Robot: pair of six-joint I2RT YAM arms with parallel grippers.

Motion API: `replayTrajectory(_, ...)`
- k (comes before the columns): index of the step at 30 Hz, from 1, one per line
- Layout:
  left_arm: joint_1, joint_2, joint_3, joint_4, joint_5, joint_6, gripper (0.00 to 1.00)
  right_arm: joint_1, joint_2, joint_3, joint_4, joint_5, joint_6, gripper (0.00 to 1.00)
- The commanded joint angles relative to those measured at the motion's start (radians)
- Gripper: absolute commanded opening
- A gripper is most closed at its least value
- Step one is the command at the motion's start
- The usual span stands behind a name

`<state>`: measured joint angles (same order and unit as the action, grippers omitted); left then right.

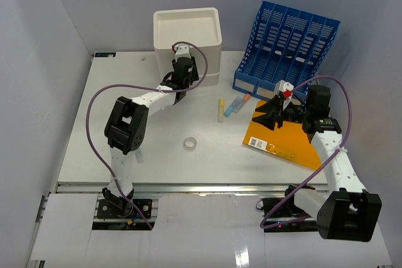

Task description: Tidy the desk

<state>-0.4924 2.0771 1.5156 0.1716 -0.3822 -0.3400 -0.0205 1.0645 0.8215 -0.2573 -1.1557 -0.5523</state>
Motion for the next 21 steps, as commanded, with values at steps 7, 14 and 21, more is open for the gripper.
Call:
replayTrajectory(7, 0.002, -0.014, 0.025, 0.026, 0.000, 0.012, 0.29, -0.010, -0.015, 0.005, 0.024, -0.022, 0.003, 0.51)
replayTrajectory(14, 0.002, -0.117, -0.111, 0.079, 0.060, -0.009, 0.06, -0.010, -0.015, 0.004, 0.024, -0.024, 0.003, 0.51)
replayTrajectory(21, -0.010, -0.260, -0.344, 0.148, 0.156, -0.076, 0.00, -0.012, -0.011, 0.003, 0.024, -0.024, 0.002, 0.51)
